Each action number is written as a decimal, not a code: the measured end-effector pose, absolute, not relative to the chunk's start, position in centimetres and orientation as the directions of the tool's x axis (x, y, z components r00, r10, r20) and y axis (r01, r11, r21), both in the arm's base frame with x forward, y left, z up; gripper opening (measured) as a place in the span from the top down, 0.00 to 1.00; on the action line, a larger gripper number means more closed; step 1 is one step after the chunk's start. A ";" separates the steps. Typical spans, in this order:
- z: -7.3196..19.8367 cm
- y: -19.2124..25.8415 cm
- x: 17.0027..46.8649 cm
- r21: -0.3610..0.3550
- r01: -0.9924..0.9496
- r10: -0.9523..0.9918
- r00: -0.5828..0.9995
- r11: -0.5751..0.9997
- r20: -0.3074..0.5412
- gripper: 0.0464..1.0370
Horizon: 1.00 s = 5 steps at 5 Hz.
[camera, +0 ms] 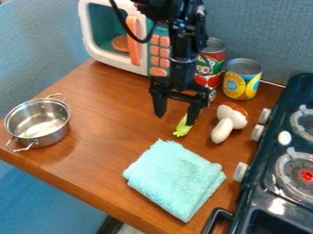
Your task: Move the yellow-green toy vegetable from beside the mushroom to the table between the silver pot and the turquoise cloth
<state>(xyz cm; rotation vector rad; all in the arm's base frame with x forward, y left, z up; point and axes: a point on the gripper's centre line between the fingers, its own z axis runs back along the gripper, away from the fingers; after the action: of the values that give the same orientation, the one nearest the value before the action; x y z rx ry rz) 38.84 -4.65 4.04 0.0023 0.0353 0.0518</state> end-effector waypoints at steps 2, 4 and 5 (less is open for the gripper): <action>3.1 -5.5 39.6 0.016 -0.027 0.027 0.999 1.000 -0.044 0.04; 2.2 -5.0 39.4 0.059 -0.071 0.075 0.994 0.996 -0.076 0.37; 2.1 -5.0 39.6 0.050 -0.067 0.071 0.996 0.996 -0.063 0.52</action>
<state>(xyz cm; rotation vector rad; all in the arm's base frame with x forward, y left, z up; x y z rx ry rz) 39.56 -5.05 2.14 0.0478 0.0645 0.0691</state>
